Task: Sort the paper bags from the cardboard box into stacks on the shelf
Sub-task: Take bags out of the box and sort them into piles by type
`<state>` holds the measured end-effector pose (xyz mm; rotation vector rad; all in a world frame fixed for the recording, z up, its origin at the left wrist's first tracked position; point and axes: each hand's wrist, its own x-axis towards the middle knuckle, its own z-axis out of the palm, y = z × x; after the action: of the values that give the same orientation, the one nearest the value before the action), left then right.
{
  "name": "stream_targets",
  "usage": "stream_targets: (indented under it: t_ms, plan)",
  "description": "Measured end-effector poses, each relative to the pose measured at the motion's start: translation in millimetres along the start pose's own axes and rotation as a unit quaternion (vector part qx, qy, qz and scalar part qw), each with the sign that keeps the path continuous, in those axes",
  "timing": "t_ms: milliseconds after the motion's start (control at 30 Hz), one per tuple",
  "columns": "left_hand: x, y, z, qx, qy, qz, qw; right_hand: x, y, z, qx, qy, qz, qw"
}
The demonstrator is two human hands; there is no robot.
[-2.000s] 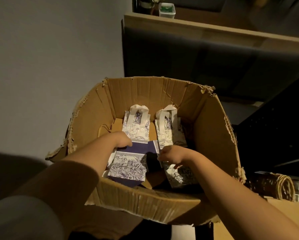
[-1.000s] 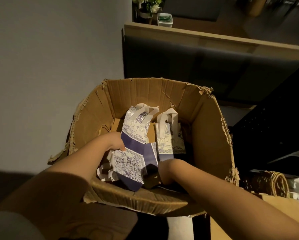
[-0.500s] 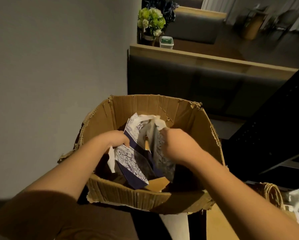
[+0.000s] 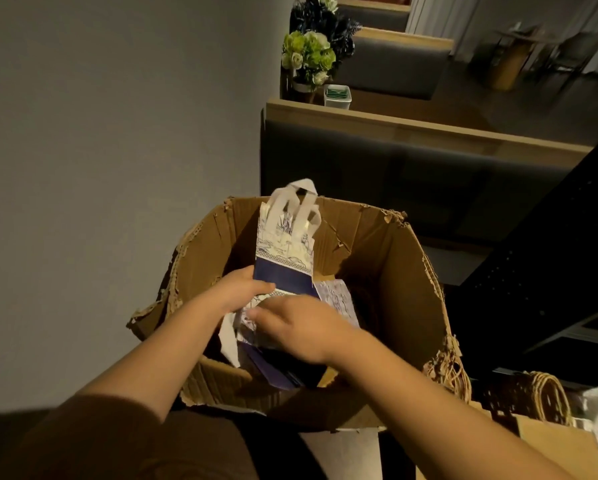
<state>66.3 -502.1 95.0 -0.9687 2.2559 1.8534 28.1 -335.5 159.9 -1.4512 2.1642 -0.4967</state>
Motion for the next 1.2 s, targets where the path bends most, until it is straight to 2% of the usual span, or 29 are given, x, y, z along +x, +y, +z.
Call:
stream_targets:
  t_ms: [33,100,167,200,267,333,367,400,467,500,533,667,733,833,900,1000,1100,1200]
  plan:
    - [-2,-1,-3,-0.033,0.004,0.001,0.999,2,10,-5,0.045,0.018,0.027,0.998]
    - [-3,-3,-8,-0.104,0.029,-0.005,0.994,7,35,-12,0.046,0.050,0.095,0.993]
    - [-6,-2,-11,-0.185,0.053,-0.009,0.981,5,59,-14,0.033,0.025,0.183,0.982]
    - [-8,-1,-10,-0.217,0.055,-0.008,0.974,3,69,-12,0.063,-0.010,0.230,0.971]
    - [-10,3,-9,-0.259,0.052,-0.003,0.965,2,80,-8,0.174,-0.059,0.304,0.935]
    - [-13,8,-7,-0.279,0.053,0.003,0.959,5,93,-1,0.299,-0.018,0.325,0.897]
    - [-15,11,-5,-0.293,0.049,0.005,0.955,8,97,3,0.378,0.022,0.326,0.866]
    - [-15,11,-5,-0.302,0.047,0.002,0.952,11,101,6,0.468,0.069,0.321,0.821]
    - [-20,15,-3,-0.303,0.029,-0.016,0.952,15,104,7,0.624,0.162,0.300,0.703]
    - [-22,15,-4,-0.291,0.019,-0.026,0.956,13,102,4,0.658,0.200,0.280,0.670]
    - [-22,12,-4,-0.273,0.010,-0.036,0.961,11,98,1,0.659,0.228,0.265,0.665]
    - [-25,8,-8,-0.252,0.070,-0.064,0.963,-3,85,-17,0.579,0.339,0.195,0.716]
    - [-23,7,-12,-0.241,0.112,-0.078,0.961,-6,82,-29,0.546,0.364,0.159,0.738]
    - [-24,12,-13,-0.217,0.124,-0.080,0.965,-9,78,-52,0.500,0.404,0.102,0.759]
    - [-27,22,-11,-0.202,0.105,-0.073,0.971,-10,73,-66,0.430,0.423,0.062,0.795]
    - [-38,41,-7,-0.196,0.050,-0.039,0.979,-10,67,-77,0.369,0.396,0.000,0.841]
    - [-45,51,-3,-0.149,0.009,-0.018,0.989,-4,69,-78,0.258,0.406,-0.018,0.877]
    - [-51,60,4,-0.219,-0.018,-0.014,0.975,-1,70,-76,0.186,0.392,-0.017,0.901]
